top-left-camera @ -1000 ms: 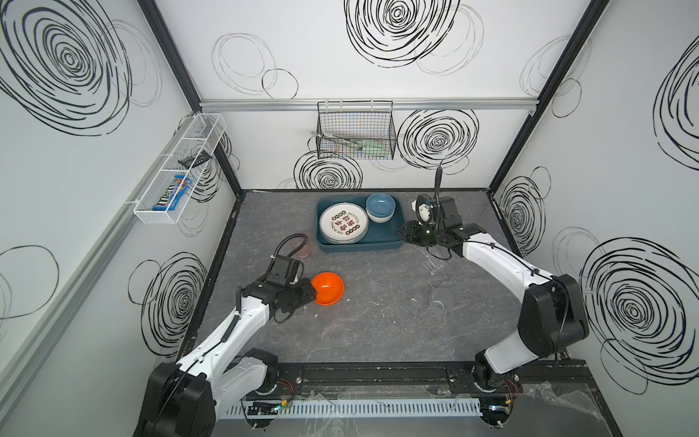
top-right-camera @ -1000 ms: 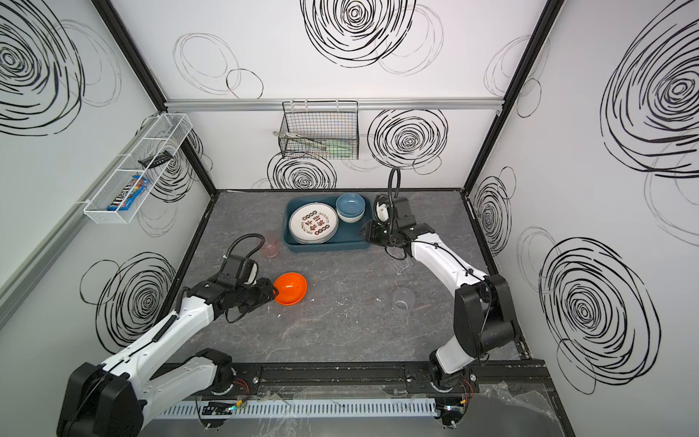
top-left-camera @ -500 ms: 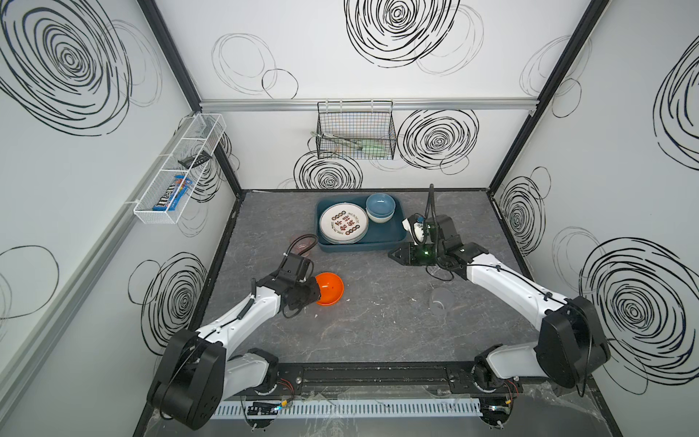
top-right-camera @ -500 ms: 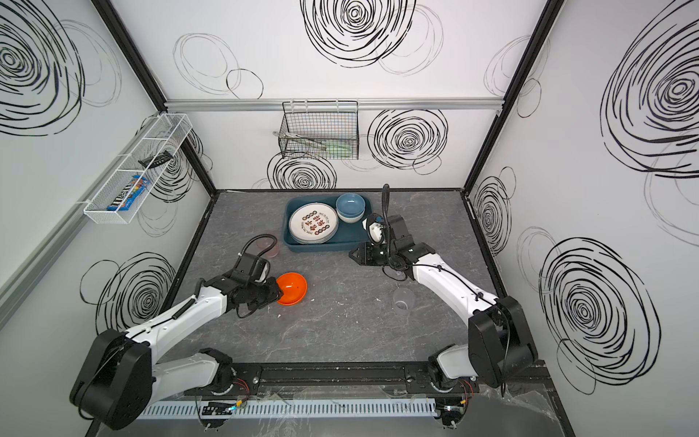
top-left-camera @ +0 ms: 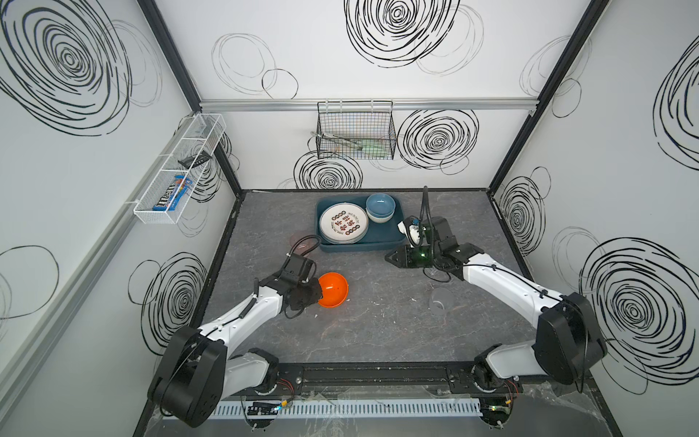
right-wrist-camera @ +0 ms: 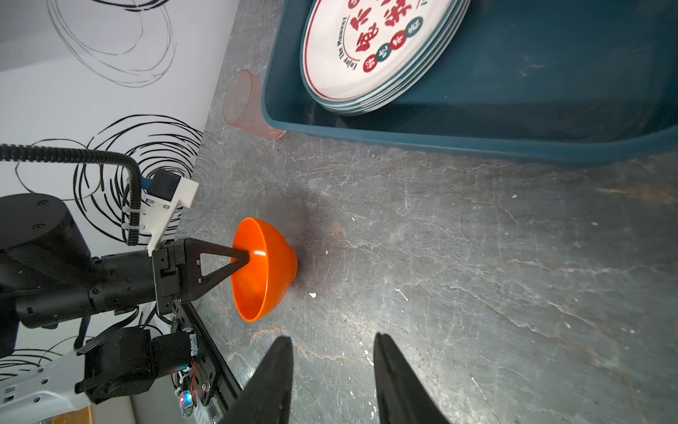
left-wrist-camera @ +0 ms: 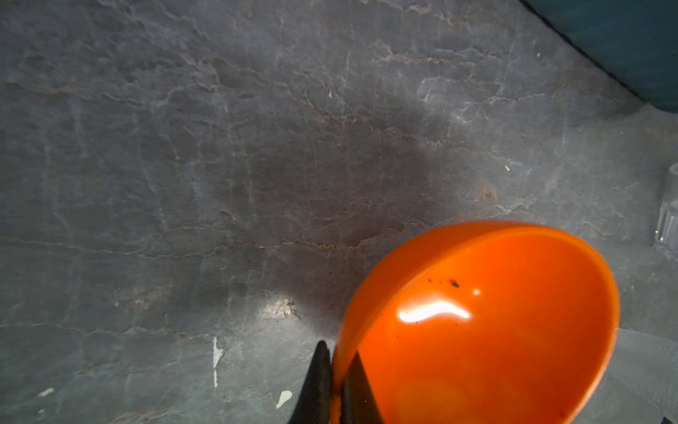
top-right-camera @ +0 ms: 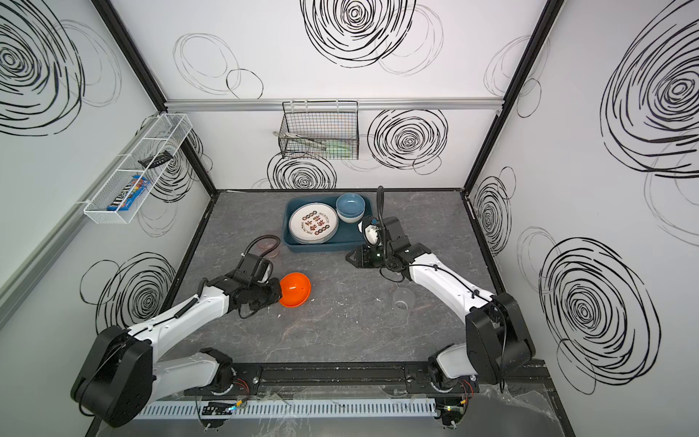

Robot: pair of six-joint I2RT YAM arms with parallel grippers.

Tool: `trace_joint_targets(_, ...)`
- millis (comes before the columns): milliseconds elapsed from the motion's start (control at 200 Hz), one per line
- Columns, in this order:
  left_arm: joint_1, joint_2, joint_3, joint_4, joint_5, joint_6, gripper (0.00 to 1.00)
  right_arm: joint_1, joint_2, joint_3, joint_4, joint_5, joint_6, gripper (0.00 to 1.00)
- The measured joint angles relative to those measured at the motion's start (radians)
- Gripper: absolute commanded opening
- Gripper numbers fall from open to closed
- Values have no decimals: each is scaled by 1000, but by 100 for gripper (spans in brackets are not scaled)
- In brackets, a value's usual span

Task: Place the mixed dishes into the plastic bin
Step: 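Pinch the orange bowl rim with the left gripper and lift it toward the right gripper, then grasp the orange bowl rim with the right gripper while the left gripper releases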

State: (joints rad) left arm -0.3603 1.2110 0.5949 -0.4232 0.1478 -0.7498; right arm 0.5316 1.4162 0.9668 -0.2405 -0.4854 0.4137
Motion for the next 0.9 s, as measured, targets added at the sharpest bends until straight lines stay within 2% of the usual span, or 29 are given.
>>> trace_joint_targets(365,-31,-52,87,-55,-1,2,4,103,3,35,-18,19,-19,44)
trace_joint_targets(665,-76,-52,158,-84,-5,2,4,201,32,74,-22,27,-17,44)
trace_joint_targets(901,-115,-42,196,-99,-10,0,4,239,84,101,-22,34,-3,43)
